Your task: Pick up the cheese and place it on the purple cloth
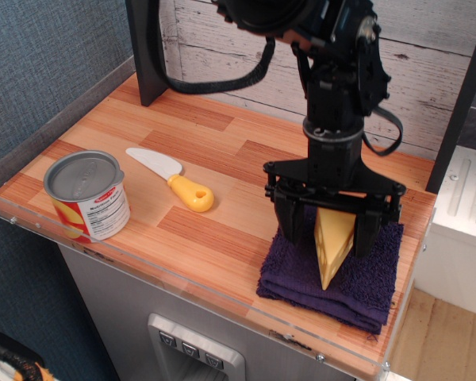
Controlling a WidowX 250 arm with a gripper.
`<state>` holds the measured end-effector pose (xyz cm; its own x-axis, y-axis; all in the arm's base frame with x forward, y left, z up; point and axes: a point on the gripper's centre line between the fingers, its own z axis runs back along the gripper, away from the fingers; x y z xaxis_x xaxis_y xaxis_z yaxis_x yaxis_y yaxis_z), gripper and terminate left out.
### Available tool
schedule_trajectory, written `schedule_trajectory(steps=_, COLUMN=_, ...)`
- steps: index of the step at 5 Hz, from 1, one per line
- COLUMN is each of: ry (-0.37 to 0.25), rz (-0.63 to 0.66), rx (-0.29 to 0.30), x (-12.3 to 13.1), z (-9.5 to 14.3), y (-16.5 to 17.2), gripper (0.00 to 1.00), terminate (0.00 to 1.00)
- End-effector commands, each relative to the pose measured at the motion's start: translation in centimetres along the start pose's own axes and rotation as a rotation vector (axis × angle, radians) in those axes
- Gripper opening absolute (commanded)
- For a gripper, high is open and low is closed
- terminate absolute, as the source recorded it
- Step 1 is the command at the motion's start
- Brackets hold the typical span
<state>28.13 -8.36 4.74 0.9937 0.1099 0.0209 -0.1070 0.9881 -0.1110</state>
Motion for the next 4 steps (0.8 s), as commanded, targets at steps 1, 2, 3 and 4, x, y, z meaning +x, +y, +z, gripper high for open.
schedule_trajectory(steps=1, ry=-0.117, rz=0.004, rx=-0.103, x=1.7, z=6.0, y=1.5, gripper=1.0, terminate=0.0)
schedule_trajectory(steps=2, ry=-0.156, rz=0.034, rx=-0.147, x=2.0, z=8.0, y=3.1, gripper=1.0, terminate=0.0)
schedule_trajectory(steps=3, ry=-0.17, rz=0.115, rx=-0.141, x=2.6, z=9.0, y=6.5, gripper=1.0, terminate=0.0)
schedule_trajectory(steps=4, ry=-0.157, rz=0.085, rx=-0.007, x=2.9, z=9.2, y=9.4, gripper=1.0, terminate=0.0)
